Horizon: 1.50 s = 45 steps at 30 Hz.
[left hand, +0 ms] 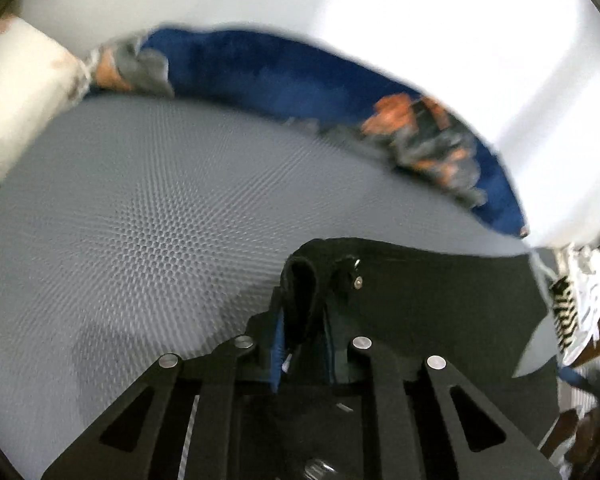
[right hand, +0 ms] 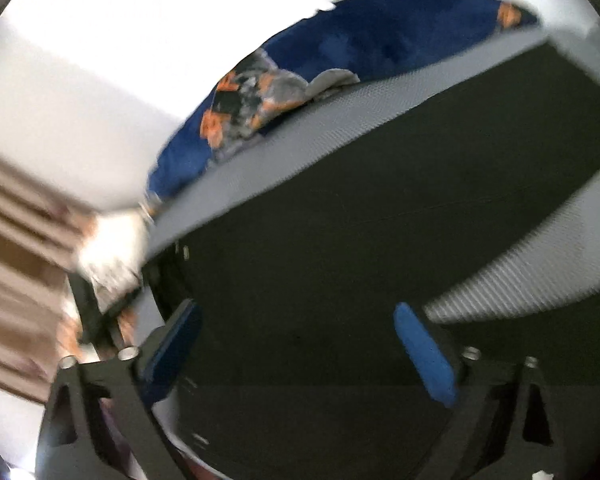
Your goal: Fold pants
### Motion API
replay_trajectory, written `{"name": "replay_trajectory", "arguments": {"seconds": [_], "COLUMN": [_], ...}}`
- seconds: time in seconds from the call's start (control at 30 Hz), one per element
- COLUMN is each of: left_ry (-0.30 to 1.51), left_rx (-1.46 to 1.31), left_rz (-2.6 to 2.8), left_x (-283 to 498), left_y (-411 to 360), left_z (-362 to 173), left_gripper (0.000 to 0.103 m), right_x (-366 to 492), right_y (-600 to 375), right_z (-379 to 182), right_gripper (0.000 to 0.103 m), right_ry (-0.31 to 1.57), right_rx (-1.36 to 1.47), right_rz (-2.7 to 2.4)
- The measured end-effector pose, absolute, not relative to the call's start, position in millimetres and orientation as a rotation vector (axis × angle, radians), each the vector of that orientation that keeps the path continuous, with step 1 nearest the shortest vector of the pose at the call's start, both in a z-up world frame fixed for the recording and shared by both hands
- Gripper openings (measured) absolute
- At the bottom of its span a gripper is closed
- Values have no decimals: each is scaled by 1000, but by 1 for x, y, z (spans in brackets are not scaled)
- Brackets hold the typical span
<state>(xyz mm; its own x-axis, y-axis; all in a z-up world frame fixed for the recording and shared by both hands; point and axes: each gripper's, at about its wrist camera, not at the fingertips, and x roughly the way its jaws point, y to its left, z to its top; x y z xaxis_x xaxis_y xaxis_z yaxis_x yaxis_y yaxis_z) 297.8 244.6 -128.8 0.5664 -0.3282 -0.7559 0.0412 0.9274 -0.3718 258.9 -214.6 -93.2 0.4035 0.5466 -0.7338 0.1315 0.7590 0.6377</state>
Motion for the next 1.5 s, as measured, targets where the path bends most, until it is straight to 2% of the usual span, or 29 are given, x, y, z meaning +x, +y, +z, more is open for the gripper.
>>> {"name": "replay_trajectory", "arguments": {"seconds": [0.1, 0.3, 0.47, 0.53, 0.6, 0.63, 0.83, 1.0, 1.3, 1.5], "left_ry": [860, 812, 821, 830, 835, 839, 862, 890, 973, 1042], "left_rx": [-302, -346, -419, -442, -452, -453, -483, -496, -513, -536], "left_rz": [-265, -292, -275, -271, -268, -266, -247, -223, -177, -123], "left_x": [255, 187, 161, 156, 154, 154, 152, 137, 90, 65], "left_y": [229, 221, 221, 223, 223, 224, 229, 237, 244, 255], "left_z": [-104, -92, -93, -93, -92, -91, -92, -97, -117, -141], "left_gripper": [16, 16, 16, 16, 16, 16, 17, 18, 20, 20], "right_x": [300, 354, 375, 383, 385, 384, 341, 272, 138, 86], "right_y": [-227, -246, -258, -261, -263, -263, -269, -277, -267, -256], "right_z": [-108, -157, -177, -186, -193, -193, -170, -151, -166, -172], "right_gripper": [68, 66, 65, 58, 30, 8, 6, 6, 6, 4], "right_ry": [1182, 1271, 1279, 1292, 1301, 1305, 1232, 1176, 1165, 1181], "right_rx": [775, 1040, 1126, 1152, 1172, 1156, 1085, 1091, 1146, 1176], "right_rz": [266, 235, 198, 192, 176, 171, 172, 192, 158, 162]}}
